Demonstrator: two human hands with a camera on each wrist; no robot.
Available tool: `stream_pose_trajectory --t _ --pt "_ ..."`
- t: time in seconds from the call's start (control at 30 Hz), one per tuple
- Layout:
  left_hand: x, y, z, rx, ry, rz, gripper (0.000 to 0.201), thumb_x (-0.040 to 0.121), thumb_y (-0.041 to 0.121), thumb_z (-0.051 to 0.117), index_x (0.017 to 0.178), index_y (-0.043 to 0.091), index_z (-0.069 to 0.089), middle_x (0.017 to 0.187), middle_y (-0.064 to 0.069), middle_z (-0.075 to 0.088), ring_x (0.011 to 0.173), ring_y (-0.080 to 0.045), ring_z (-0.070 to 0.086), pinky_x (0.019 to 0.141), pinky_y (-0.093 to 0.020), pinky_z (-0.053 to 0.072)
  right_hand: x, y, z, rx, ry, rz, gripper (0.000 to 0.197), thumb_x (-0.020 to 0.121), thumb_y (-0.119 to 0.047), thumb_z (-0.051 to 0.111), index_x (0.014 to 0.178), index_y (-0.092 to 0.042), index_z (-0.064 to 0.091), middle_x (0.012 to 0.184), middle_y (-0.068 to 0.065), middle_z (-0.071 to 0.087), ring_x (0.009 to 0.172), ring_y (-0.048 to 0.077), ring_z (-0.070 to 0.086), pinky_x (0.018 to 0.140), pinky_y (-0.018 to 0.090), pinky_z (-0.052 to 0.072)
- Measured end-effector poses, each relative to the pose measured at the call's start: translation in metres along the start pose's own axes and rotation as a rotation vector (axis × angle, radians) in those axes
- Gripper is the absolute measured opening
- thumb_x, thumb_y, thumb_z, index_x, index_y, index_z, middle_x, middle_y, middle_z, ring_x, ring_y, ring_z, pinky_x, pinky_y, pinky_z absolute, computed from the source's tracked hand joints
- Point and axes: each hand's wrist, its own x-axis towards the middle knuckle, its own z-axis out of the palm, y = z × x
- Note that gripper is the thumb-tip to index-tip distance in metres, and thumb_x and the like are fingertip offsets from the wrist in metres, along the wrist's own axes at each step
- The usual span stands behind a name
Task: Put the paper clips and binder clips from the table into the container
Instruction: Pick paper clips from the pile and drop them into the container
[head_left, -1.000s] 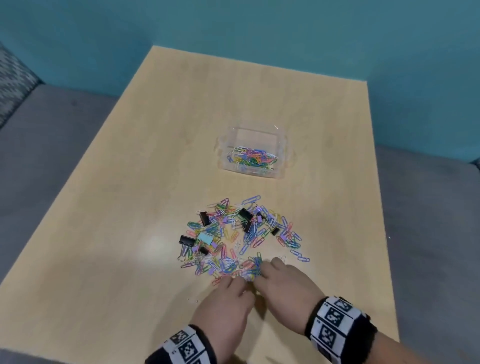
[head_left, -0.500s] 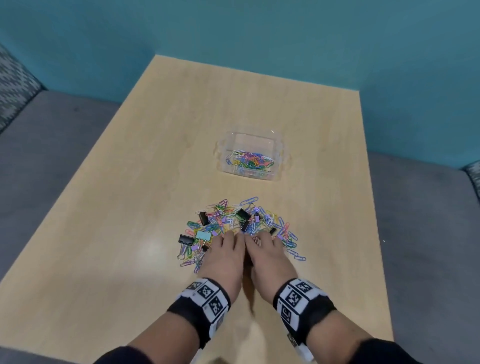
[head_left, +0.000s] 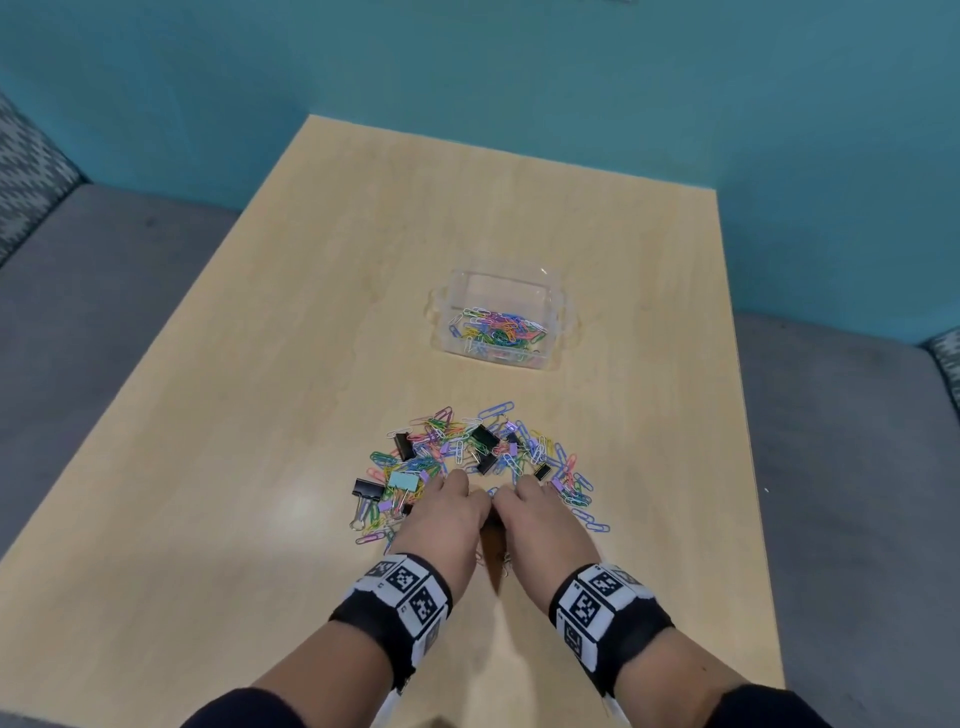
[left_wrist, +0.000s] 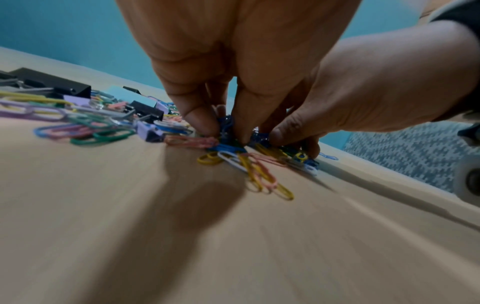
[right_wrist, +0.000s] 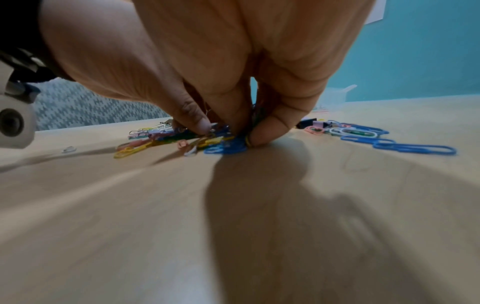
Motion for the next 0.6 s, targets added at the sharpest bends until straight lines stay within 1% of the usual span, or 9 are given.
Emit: stream_pose_trajectory --t 0.07,0.13,0.27,0.33,0.37,0.4,0.47,0.53,0.6 --pt "0.000 -0.001 -0.001 0.001 0.007 0.004 0.031 0.074 -0.003 0.042 0.095 0.017 0.051 0.099 -0.004 0.041 0.093 -0.024 0.040 0.071 -0.032 0.033 -0.002 0.002 -0.004 0.022 -0.020 -0.002 0.036 0.071 0.008 0.049 0.099 -0.014 0.052 0.101 0.008 0.048 0.086 0.030 0.048 0.069 0.038 0.039" --pt "0.000 -0.001 -0.002 -0.006 0.019 -0.008 0.028 0.074 -0.004 0.042 0.089 0.018 0.050 0.094 -0.003 0.040 0.089 -0.023 0.040 0.067 -0.031 0.027 -0.003 0.003 -0.006 0.053 -0.029 0.005 0.035 0.070 0.010 0.047 0.092 -0.016 0.050 0.096 0.005 0.046 0.081 0.028 0.047 0.065 0.039 0.040" --pt "0.002 -0.004 -0.002 -0.022 0.018 -0.037 0.025 0.073 -0.006 0.046 0.073 0.019 0.038 0.078 0.001 0.031 0.069 -0.020 0.032 0.057 -0.032 0.020 0.000 0.009 -0.006 0.100 -0.067 0.076 0.033 0.079 0.006 0.049 0.079 -0.024 0.037 0.083 -0.003 0.036 0.071 0.021 0.041 0.051 0.028 0.026" --pt "0.003 -0.008 -0.003 -0.052 0.015 -0.052 0.024 0.071 -0.008 0.049 0.068 0.015 0.043 0.072 0.002 0.032 0.062 -0.021 0.037 0.050 -0.032 0.017 0.002 0.010 -0.009 0.106 -0.087 0.100 0.025 0.083 0.002 0.051 0.077 -0.020 0.040 0.082 -0.003 0.038 0.072 0.023 0.045 0.053 0.030 0.030" --pt "0.004 -0.009 -0.005 -0.072 0.019 -0.065 0.022 0.071 -0.008 0.051 0.068 0.014 0.048 0.071 0.001 0.035 0.060 -0.022 0.040 0.047 -0.031 0.019 0.003 0.011 -0.012 0.104 -0.100 0.103 0.021 0.084 0.002 0.050 0.078 -0.018 0.042 0.083 -0.001 0.040 0.073 0.024 0.047 0.058 0.034 0.033" --pt "0.004 -0.011 -0.006 -0.088 0.023 -0.076 0.021 0.074 -0.007 0.051 0.071 0.013 0.053 0.073 0.000 0.040 0.062 -0.023 0.045 0.048 -0.031 0.025 0.003 0.011 -0.016 0.108 -0.115 0.106 0.018 0.086 0.001 0.048 0.079 -0.016 0.045 0.084 0.000 0.043 0.074 0.025 0.048 0.062 0.036 0.036" --pt "0.005 -0.015 -0.013 -0.149 0.027 -0.088 0.021 0.081 0.000 0.049 0.082 0.016 0.062 0.082 -0.001 0.052 0.073 -0.022 0.053 0.059 -0.032 0.040 0.003 0.012 -0.026 0.140 -0.139 0.101 0.013 0.088 -0.003 0.046 0.081 -0.014 0.048 0.087 0.002 0.048 0.075 0.025 0.050 0.065 0.037 0.039" --pt "0.004 -0.018 -0.024 -0.285 0.033 -0.105 0.020 0.083 0.006 0.051 0.083 0.020 0.065 0.086 0.002 0.057 0.078 -0.017 0.055 0.067 -0.029 0.043 0.004 0.015 -0.036 0.202 -0.160 0.092 0.012 0.088 -0.007 0.048 0.080 -0.016 0.051 0.088 0.002 0.052 0.078 0.023 0.051 0.068 0.036 0.041" --pt "0.004 -0.019 -0.037 -0.438 0.022 -0.128 0.017 0.079 0.009 0.057 0.076 0.024 0.065 0.079 0.006 0.061 0.071 -0.009 0.056 0.064 -0.023 0.043 0.005 0.016 -0.047 0.259 -0.205 0.074 0.012 0.086 -0.010 0.051 0.079 -0.018 0.053 0.087 0.000 0.054 0.078 0.019 0.051 0.067 0.033 0.042"
